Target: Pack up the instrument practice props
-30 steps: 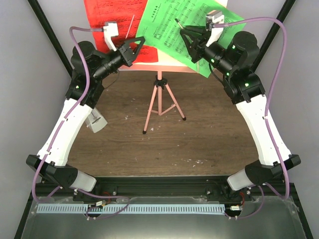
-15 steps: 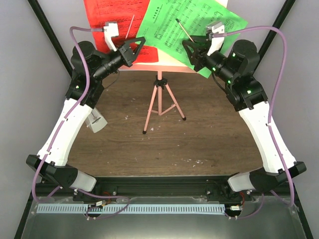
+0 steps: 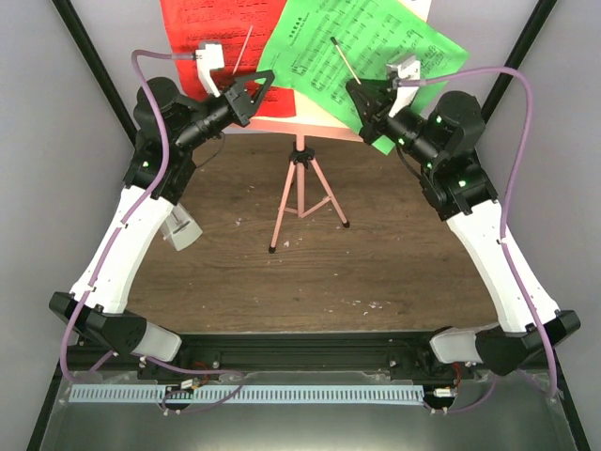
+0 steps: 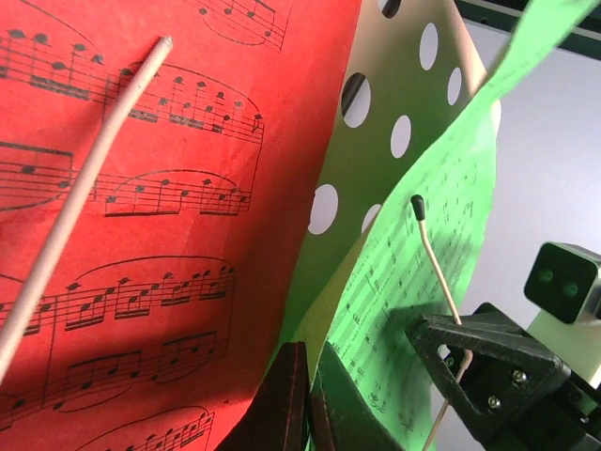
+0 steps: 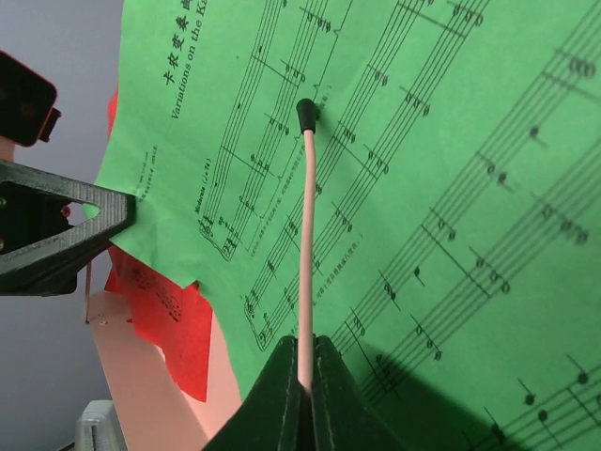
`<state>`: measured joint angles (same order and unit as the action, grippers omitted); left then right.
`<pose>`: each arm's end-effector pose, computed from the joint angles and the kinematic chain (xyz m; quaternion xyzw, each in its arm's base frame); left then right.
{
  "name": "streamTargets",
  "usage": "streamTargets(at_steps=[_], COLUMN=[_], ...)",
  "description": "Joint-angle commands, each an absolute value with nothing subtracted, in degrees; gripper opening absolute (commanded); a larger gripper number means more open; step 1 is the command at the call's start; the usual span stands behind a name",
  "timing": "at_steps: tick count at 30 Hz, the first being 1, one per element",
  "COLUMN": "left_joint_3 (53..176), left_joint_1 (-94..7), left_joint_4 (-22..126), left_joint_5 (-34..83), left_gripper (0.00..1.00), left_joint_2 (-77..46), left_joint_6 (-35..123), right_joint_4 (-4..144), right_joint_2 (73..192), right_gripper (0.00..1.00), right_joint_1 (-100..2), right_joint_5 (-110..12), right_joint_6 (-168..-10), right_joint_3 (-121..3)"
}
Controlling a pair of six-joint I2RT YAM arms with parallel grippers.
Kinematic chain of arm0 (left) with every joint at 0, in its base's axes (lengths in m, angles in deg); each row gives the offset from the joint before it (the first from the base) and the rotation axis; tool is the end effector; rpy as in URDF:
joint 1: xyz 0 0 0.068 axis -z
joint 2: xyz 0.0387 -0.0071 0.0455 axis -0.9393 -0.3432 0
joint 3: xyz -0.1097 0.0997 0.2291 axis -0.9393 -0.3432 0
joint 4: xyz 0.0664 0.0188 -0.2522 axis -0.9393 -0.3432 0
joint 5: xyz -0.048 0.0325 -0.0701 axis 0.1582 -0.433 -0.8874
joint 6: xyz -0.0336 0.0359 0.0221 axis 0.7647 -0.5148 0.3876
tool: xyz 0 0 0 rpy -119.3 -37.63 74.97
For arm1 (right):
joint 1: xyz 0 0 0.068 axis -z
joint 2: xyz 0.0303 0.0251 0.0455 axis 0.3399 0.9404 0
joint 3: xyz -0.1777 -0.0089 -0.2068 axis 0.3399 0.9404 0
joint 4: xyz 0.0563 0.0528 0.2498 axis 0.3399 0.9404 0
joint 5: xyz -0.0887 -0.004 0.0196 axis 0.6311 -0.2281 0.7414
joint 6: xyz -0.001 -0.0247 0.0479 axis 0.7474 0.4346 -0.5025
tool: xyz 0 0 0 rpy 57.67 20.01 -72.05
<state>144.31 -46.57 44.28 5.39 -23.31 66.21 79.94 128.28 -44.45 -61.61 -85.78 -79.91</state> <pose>0.2750 -0.1366 0.5335 0.1312 0.6204 -0.4909 0.5974 0.2451 0.1256 0.5280 -0.2477 0.6006 0.2912 0.7022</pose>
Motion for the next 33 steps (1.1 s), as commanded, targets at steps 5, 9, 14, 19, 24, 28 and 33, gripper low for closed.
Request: streamTargets(at_steps=[5,9,14,19,24,28,33], left_joint_3=[146.59,146.53,146.08,143.3,138.84,131.47,121.82], left_joint_1=[-46.53,-46.55,-46.79,-47.93,-51.96,-54.88,-57.36], left_joint_4=[43.52,43.54,43.53,46.15,48.71,48.51,40.56], left_joint_5=[3.72,3.2,2.71,0.47,-6.27,-11.12,-14.69], left_gripper=[0.0,0.0,0.0,0.0,0.0,0.0,0.0], left_joint_2=[-23.57,-23.61,-22.58,-19.04,-12.68,-5.12,5.65], left_joint_6=[66.23,66.76,66.78,67.65,71.11,72.12,69.24], right_joint_4=[67.77,66.33,65.97,66.31,66.37,66.63,66.7], right_joint_2=[123.77,123.99,124.26,124.55,124.9,125.28,125.39], right_gripper=[0.01,0.01,0.01,0.01,0.01,0.01,0.01], right_joint_1=[-45.01,-45.01,-45.01,-45.01,-44.99,-44.99,-45.05], right_joint_5=[-64.85,-64.58,-63.39,-61.71,-60.53,-59.89,-59.23], right_joint_6=[-83.5,-83.63,-83.91,-84.35,-84.93,-85.38,-85.47], right_joint_3=[-70.92,-69.61,-69.09,-69.17,-69.18,-69.4,-69.11])
